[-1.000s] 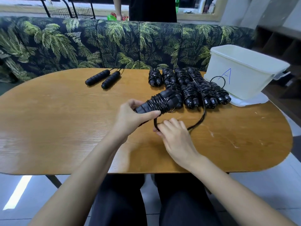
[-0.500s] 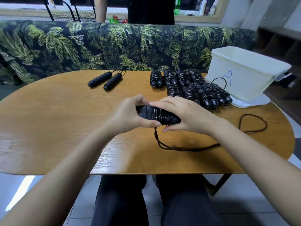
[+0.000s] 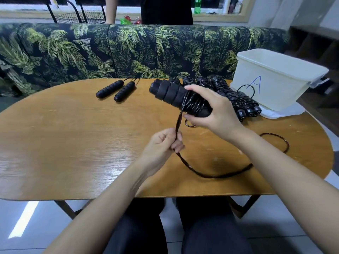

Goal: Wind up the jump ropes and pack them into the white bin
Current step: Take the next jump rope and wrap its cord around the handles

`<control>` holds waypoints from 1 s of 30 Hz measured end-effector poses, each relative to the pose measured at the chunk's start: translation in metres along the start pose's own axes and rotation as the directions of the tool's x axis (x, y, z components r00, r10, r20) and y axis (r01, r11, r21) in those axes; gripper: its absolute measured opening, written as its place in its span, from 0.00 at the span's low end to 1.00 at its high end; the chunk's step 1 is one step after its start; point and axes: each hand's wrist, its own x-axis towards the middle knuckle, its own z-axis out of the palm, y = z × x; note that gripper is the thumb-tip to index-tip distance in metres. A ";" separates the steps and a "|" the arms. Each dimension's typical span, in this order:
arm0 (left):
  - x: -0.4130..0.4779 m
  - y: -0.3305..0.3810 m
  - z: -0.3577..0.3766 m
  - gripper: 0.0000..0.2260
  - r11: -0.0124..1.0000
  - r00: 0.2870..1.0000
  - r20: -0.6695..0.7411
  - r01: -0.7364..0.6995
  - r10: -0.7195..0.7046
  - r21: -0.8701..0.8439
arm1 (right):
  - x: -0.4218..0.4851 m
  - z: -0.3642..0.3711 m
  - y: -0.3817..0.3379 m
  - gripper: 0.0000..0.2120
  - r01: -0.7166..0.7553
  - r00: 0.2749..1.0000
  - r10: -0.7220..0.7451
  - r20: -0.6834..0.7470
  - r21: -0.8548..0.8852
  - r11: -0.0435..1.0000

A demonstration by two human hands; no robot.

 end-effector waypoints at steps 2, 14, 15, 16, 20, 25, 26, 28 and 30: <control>0.001 0.011 -0.005 0.14 0.983 0.998 0.053 0.012 -0.022 0.181 | -0.003 -0.003 -0.005 0.30 0.016 0.997 -0.027 0.070 0.156 0.988; 0.053 0.055 -0.053 0.05 0.291 0.802 0.590 -0.545 -0.091 0.786 | -0.039 -0.006 0.000 0.32 0.339 0.767 -0.234 0.597 -0.069 0.938; 0.055 0.055 -0.053 0.06 0.215 0.781 0.615 -0.586 -0.106 0.781 | -0.042 -0.004 -0.001 0.32 0.367 0.747 -0.220 0.628 -0.112 0.924; 0.058 0.058 -0.052 0.06 0.139 0.747 0.654 -0.640 -0.118 0.756 | -0.044 -0.002 0.000 0.33 0.384 0.740 -0.198 0.643 -0.161 0.909; 0.061 0.060 -0.044 0.12 -0.231 0.755 0.652 -0.648 -0.069 0.726 | -0.047 0.008 -0.002 0.33 0.357 0.813 -0.064 0.579 -0.407 0.841; 0.053 0.059 -0.028 0.14 -0.466 0.837 0.535 -0.429 0.116 0.774 | -0.044 0.020 0.004 0.31 0.043 0.953 0.134 0.271 -0.561 0.826; 0.050 0.059 -0.022 0.14 -0.468 0.870 0.475 -0.367 0.134 0.804 | -0.042 0.021 0.006 0.31 -0.023 0.969 0.151 0.196 -0.535 0.845; 0.047 0.057 -0.013 0.13 -0.428 0.913 0.346 -0.230 0.216 0.874 | -0.038 0.025 0.007 0.30 -0.125 0.980 0.181 0.077 -0.463 0.877; 0.042 0.057 -0.010 0.12 -0.281 0.928 0.166 -0.070 0.334 0.957 | -0.034 0.029 0.007 0.29 -0.181 0.979 0.203 0.015 -0.394 0.901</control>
